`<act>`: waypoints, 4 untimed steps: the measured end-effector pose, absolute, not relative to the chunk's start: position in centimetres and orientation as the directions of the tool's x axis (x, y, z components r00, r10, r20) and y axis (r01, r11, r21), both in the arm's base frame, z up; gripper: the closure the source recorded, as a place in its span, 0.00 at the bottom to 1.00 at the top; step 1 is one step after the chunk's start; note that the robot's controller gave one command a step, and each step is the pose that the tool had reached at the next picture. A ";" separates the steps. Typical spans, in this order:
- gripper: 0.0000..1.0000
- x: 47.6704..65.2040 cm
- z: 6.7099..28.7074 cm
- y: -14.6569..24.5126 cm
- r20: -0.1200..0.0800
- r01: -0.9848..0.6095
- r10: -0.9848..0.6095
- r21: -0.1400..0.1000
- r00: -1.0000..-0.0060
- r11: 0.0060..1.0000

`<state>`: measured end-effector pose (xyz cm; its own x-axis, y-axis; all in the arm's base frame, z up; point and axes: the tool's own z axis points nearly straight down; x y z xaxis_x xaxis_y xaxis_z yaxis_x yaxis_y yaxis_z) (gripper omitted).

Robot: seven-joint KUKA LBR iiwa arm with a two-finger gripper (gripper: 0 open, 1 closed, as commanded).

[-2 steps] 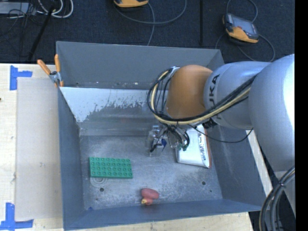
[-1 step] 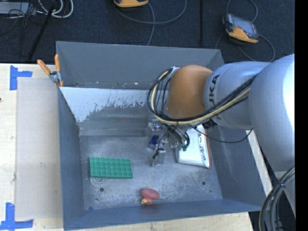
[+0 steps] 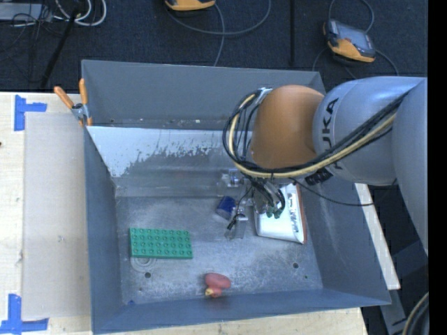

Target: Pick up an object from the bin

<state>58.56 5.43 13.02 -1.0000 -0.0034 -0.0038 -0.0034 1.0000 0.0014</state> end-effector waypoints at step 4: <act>1.00 57.8 6.9 13.7 0.001 -0.190 -0.190 0.001 -0.982 0.982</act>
Offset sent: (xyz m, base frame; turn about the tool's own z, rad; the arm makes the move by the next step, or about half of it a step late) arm 0.0002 0.0195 -0.0064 -0.0772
